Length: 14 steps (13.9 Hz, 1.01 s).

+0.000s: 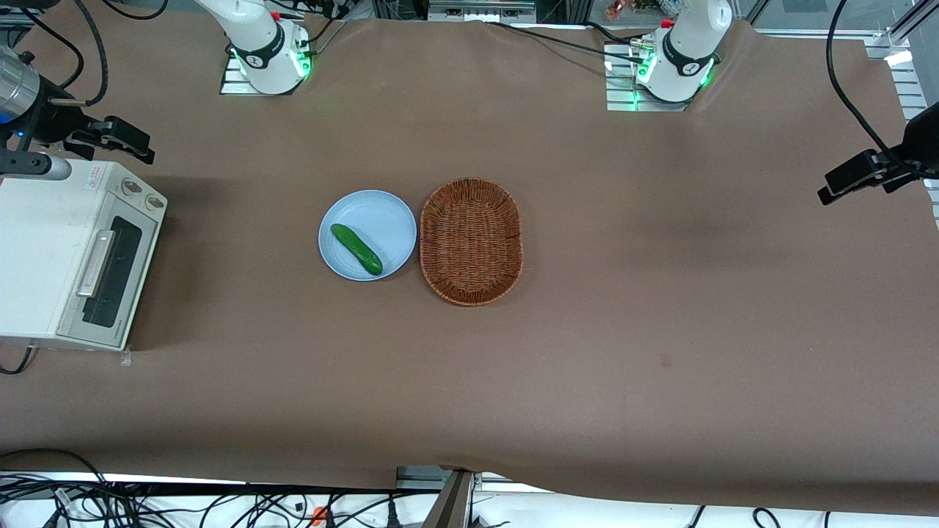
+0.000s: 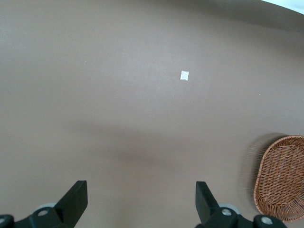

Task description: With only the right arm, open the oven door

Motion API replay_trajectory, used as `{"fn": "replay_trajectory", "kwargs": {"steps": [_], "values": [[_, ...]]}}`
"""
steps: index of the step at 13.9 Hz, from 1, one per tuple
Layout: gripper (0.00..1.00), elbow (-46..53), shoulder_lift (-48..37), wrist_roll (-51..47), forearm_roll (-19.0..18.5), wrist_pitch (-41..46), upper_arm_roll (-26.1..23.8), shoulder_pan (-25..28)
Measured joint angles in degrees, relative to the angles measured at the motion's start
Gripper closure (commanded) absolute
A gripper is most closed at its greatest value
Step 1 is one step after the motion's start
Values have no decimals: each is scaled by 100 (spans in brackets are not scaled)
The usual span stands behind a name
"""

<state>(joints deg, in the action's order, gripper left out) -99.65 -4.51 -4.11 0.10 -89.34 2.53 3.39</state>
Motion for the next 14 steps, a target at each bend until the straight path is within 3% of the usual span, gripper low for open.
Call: {"fn": "replay_trajectory", "kwargs": {"steps": [12, 14], "values": [[0, 14, 78, -7, -13, 75, 50, -14], [0, 12, 183, -7, -166, 283, 54, -16]]}}
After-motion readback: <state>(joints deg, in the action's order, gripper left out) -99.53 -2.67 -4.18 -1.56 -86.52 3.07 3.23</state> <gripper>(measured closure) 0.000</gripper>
